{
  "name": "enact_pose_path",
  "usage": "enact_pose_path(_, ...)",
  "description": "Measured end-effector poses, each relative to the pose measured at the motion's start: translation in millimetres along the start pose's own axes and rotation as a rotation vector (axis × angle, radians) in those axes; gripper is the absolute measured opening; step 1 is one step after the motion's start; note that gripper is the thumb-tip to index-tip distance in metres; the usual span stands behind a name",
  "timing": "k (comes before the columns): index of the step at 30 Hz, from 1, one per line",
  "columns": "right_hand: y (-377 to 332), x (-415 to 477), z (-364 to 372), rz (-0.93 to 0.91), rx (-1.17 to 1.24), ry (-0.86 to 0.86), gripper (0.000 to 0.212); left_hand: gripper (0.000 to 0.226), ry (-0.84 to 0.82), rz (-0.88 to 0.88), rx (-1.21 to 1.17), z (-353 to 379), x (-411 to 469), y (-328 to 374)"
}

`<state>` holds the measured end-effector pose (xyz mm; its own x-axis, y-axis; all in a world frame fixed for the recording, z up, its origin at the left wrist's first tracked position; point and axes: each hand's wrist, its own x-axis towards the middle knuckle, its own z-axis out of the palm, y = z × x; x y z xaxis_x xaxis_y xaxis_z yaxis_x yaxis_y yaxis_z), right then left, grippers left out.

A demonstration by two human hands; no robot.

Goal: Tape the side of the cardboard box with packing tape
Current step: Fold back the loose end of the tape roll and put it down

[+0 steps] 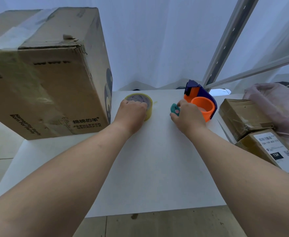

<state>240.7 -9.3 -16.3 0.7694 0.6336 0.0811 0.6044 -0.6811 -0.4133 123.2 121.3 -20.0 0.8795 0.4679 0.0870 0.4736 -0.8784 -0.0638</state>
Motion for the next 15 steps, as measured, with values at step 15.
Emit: enact_pose_path(15, -11.1, 34.7, 28.4, -0.002, -0.140, -0.091, 0.043, 0.028, 0.037, -0.006, -0.032, 6.1, 8.5, -10.5)
